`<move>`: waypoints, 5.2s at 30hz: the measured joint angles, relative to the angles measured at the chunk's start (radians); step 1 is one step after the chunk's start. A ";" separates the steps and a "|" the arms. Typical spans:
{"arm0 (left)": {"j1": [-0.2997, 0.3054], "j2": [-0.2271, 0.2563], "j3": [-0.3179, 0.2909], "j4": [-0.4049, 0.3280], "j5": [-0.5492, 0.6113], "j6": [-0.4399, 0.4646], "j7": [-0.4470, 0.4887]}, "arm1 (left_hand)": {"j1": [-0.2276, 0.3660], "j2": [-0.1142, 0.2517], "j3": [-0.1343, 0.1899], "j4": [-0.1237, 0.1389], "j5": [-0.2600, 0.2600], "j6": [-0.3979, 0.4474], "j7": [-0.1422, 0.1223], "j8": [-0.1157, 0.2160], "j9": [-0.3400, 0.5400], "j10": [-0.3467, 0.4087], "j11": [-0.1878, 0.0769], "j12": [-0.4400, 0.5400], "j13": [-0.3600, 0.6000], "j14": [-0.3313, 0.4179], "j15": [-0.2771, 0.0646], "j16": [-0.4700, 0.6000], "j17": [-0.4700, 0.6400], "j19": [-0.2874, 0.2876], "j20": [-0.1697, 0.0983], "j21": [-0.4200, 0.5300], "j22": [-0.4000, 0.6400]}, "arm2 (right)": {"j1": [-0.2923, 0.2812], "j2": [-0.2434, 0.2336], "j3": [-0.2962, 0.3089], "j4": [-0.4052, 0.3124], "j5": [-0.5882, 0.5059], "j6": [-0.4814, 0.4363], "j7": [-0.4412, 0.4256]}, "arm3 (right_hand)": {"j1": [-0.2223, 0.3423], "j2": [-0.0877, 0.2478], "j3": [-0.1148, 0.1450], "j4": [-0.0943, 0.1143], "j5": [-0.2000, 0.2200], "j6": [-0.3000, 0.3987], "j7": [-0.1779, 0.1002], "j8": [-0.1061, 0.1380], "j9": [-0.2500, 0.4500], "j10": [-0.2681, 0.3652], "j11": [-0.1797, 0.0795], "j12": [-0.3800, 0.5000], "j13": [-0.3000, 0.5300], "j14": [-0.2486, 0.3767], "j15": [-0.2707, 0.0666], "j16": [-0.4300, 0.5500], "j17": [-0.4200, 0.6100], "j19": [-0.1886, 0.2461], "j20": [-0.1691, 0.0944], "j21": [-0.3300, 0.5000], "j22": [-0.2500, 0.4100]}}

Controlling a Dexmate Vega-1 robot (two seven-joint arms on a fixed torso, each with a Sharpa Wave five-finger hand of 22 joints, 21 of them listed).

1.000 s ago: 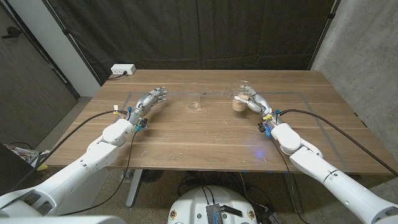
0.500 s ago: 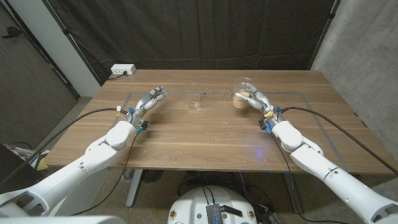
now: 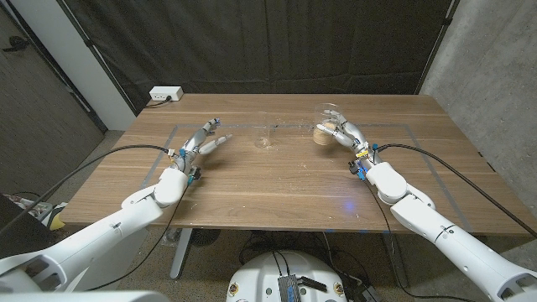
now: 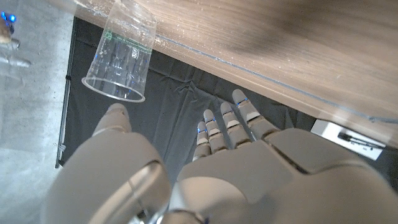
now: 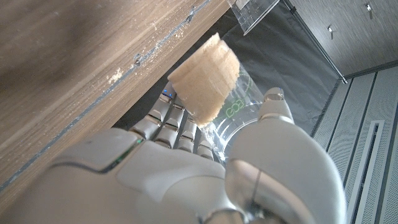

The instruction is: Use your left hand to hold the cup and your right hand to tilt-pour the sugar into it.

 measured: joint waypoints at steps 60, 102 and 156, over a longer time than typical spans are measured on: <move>-0.389 -0.360 0.242 0.714 0.143 -0.402 0.043 | 0.026 -0.010 -0.143 -0.055 0.090 -0.038 0.072 0.067 0.097 -0.043 0.048 0.083 0.094 -0.031 0.014 0.030 0.108 -0.001 0.002 -0.040 0.002 | -0.042 -0.013 0.025 -0.012 -0.011 0.079 -0.007 | 0.005 0.005 -0.004 0.004 0.000 0.018 0.018 0.012 0.028 0.005 0.005 0.043 0.048 0.006 0.001 -0.012 0.013 -0.004 -0.004 0.015 0.000; -0.517 -0.555 0.286 1.001 -0.126 -0.419 -0.221 | 0.132 0.017 -0.200 -0.095 0.119 0.162 0.021 0.227 0.192 0.148 -0.008 0.239 0.184 0.228 -0.009 0.115 0.183 0.228 -0.027 0.018 0.003 | -0.061 0.000 0.041 0.006 -0.010 0.121 -0.020 | 0.011 0.011 -0.004 0.004 0.000 0.036 0.018 0.018 0.037 0.009 0.002 0.062 0.071 0.015 0.003 -0.024 0.013 -0.013 -0.002 0.027 -0.003; -0.468 -0.572 0.315 0.998 -0.085 -0.641 -0.102 | 0.284 0.111 -0.205 -0.109 0.118 0.373 -0.011 0.368 0.274 0.373 -0.039 0.422 0.295 0.509 -0.028 0.209 0.280 0.396 -0.035 0.104 0.051 | -0.022 0.033 0.030 0.129 0.024 0.208 0.019 | 0.008 0.021 0.006 0.008 0.004 0.054 0.000 0.014 0.042 0.017 -0.014 0.070 0.094 0.018 0.000 -0.062 -0.004 -0.041 -0.006 0.041 -0.003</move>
